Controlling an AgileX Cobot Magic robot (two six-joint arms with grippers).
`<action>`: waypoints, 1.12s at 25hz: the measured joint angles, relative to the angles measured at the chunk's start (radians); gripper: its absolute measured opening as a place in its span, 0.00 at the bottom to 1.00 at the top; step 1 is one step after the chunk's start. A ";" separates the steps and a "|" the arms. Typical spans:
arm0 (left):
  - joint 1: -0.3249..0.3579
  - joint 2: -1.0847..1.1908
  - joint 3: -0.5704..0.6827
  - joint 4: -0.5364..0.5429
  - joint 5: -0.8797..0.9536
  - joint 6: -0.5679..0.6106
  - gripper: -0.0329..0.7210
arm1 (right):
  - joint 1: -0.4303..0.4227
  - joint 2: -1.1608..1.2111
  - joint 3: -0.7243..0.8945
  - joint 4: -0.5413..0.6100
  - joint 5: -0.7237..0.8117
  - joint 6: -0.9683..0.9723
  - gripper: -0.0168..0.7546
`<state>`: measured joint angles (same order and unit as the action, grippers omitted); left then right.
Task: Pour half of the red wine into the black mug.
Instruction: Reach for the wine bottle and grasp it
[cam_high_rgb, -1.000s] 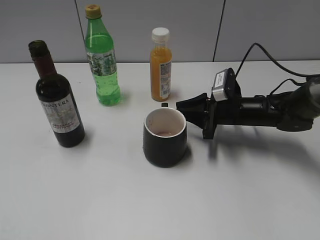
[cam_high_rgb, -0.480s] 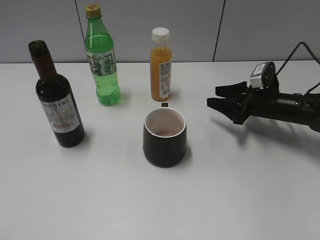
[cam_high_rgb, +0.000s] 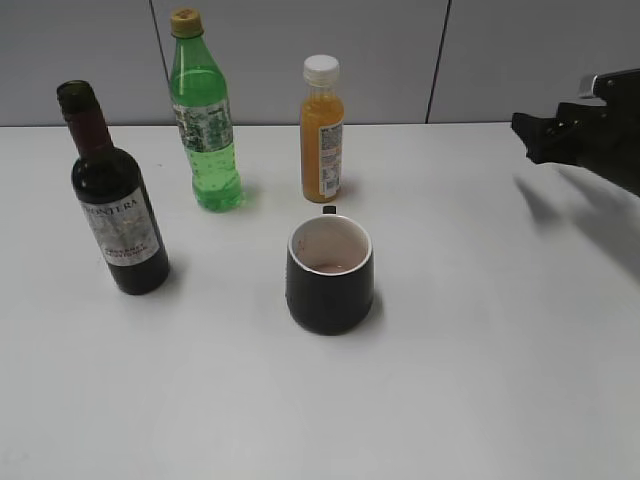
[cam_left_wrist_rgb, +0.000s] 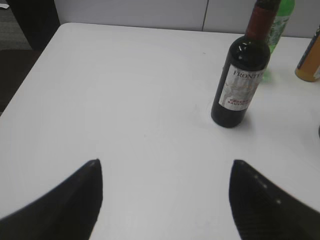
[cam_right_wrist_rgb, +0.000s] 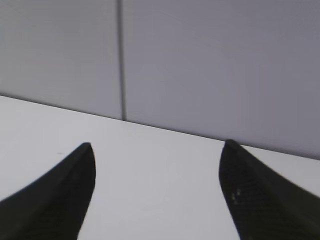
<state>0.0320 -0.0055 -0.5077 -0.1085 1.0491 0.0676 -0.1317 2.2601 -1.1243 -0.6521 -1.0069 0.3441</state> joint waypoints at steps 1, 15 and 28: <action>0.000 0.000 0.000 0.000 0.000 0.000 0.82 | 0.000 -0.021 0.000 0.038 0.064 -0.011 0.80; 0.000 0.000 0.000 0.000 0.000 0.000 0.82 | 0.000 -0.372 0.001 0.132 0.885 0.196 0.88; 0.000 0.000 0.000 0.000 0.000 0.000 0.82 | 0.002 -0.562 -0.132 0.741 1.739 -0.366 0.86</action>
<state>0.0320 -0.0055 -0.5077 -0.1085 1.0491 0.0676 -0.1300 1.6980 -1.2564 0.0892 0.7323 -0.0223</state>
